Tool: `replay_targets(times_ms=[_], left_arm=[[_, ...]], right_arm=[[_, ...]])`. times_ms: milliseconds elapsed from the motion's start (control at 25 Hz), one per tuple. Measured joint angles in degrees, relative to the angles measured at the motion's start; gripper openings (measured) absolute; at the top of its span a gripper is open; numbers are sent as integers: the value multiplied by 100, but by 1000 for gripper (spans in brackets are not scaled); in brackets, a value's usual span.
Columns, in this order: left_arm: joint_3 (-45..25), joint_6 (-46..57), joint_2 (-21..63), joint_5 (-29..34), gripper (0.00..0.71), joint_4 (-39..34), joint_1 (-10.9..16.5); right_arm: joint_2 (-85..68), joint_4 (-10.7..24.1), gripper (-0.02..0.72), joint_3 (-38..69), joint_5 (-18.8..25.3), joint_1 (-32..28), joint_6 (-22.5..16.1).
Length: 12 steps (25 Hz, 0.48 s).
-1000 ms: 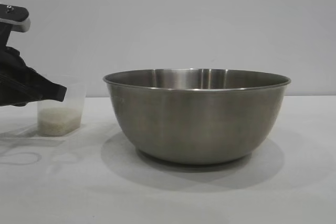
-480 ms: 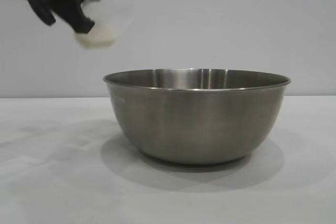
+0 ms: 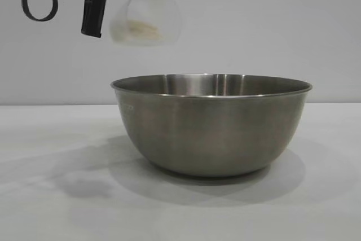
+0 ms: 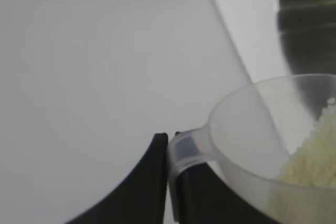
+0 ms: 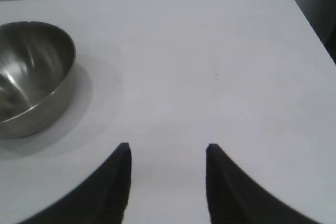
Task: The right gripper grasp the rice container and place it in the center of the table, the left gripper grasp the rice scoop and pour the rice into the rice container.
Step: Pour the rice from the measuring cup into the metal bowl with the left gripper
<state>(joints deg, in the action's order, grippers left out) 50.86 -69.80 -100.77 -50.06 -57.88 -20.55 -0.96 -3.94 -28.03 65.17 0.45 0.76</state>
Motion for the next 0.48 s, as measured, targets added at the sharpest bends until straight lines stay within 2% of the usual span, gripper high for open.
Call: replay_targets(times_ms=[200, 360, 480], left_arm=[[377, -438, 0, 371, 0, -877, -321], [466, -1159, 0, 628, 0, -945, -542], [477, -1693, 0, 652, 0, -945, -601]], right_arm=[[0, 0, 322, 0, 0, 0, 0], [0, 0, 322, 0, 0, 0, 0], [0, 0, 322, 0, 0, 0, 0]])
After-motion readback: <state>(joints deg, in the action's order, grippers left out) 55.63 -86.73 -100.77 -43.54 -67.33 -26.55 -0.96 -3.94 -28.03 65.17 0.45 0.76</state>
